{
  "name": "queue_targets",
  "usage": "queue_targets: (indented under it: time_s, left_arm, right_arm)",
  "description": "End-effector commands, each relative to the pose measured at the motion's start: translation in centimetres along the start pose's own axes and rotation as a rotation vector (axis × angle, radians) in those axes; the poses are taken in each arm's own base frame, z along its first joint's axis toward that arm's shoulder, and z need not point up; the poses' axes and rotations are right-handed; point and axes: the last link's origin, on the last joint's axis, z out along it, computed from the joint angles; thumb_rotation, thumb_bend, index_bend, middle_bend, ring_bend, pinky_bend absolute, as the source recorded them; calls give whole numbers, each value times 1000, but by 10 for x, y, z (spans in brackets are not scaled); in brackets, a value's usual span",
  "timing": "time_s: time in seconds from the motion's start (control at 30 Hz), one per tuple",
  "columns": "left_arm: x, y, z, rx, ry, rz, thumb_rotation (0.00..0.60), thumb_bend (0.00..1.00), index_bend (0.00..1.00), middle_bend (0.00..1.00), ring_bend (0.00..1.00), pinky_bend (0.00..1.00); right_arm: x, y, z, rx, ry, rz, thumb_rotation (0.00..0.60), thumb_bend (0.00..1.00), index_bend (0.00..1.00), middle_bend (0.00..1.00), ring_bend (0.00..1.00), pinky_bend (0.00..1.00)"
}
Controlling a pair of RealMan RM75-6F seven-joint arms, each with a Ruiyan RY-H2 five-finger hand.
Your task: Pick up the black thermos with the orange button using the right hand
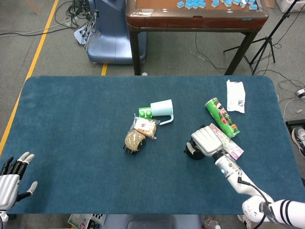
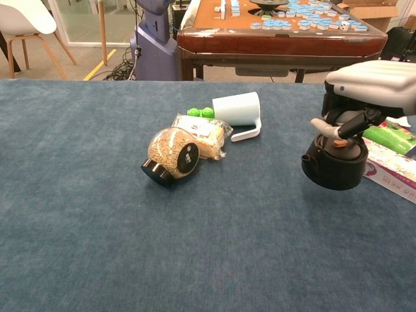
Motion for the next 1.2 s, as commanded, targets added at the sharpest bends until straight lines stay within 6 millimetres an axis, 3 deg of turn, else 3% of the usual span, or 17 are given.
queue_targets:
  time_s: [0.03, 1.2]
  left_arm:
    - [0, -1, 0, 2, 0, -1, 600, 293, 110, 68, 130, 15]
    - [-2, -2, 0, 8, -3, -6, 600, 293, 110, 68, 130, 15]
  right_arm:
    - [-1, 0, 1, 0, -1, -2, 473, 564, 1000, 985, 878, 549]
    - [-6, -13, 6, 56, -37, -46, 476, 564, 1000, 985, 878, 552]
